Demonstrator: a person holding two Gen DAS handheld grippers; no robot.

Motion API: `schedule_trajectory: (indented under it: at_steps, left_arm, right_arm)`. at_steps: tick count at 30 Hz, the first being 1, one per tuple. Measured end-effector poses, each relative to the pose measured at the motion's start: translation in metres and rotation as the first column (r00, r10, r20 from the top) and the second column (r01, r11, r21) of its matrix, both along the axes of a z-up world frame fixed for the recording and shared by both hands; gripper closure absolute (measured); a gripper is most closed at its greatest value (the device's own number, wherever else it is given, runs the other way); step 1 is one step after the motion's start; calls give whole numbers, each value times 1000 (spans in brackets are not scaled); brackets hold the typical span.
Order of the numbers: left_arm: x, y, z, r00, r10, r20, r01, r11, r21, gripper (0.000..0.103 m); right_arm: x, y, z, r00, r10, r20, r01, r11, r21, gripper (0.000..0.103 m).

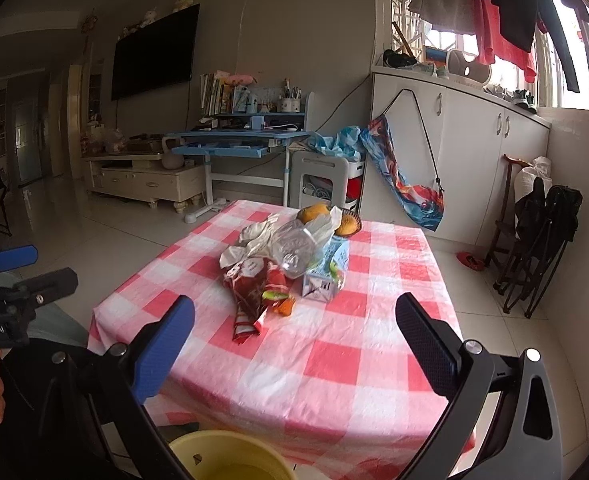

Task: Collect trash
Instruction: 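Move both tools over the table toward the pile of trash, then grasp the crumpled white paper with the left tool and lift it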

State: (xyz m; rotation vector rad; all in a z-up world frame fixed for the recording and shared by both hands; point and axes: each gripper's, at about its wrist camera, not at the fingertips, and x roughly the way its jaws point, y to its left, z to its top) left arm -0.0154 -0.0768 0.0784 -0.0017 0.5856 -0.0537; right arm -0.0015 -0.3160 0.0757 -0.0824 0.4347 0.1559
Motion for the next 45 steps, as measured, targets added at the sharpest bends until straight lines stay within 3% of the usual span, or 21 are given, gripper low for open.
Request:
schedule_trajectory:
  at_steps: [7, 11, 15, 28, 30, 32, 34, 37, 45]
  left_arm:
    - [67, -43, 3, 996, -84, 29, 81, 993, 88, 7]
    - [115, -59, -13, 994, -109, -13, 109, 990, 94, 7]
    - [162, -76, -33, 990, -132, -58, 138, 984, 115, 7]
    - [245, -91, -68, 979, -173, -109, 194, 956, 222, 8]
    - [251, -95, -71, 969, -220, -111, 240, 946, 219, 18]
    - [258, -97, -74, 955, -259, -144, 283, 941, 185, 55]
    - [264, -95, -77, 946, -270, -177, 297, 944, 146, 81]
    - [259, -85, -72, 959, -239, -150, 258, 959, 119, 88]
    - [200, -29, -34, 987, -153, -59, 153, 988, -3, 90]
  right_arm:
    - [36, -31, 5, 998, -56, 25, 55, 997, 60, 6]
    - [42, -41, -10, 996, -76, -49, 82, 988, 135, 6]
    - [39, -39, -4, 998, -64, -24, 67, 987, 143, 6]
    - [50, -53, -11, 995, -25, -101, 50, 967, 250, 6]
    - [50, -54, -12, 994, -19, -106, 46, 966, 256, 6]
    - [51, -53, -14, 993, -14, -114, 43, 966, 257, 6]
    - [51, -53, -14, 993, -11, -118, 41, 965, 258, 6]
    - [51, -53, -15, 993, -10, -119, 40, 967, 252, 6]
    - [50, -47, -17, 992, 7, -126, 23, 972, 233, 6]
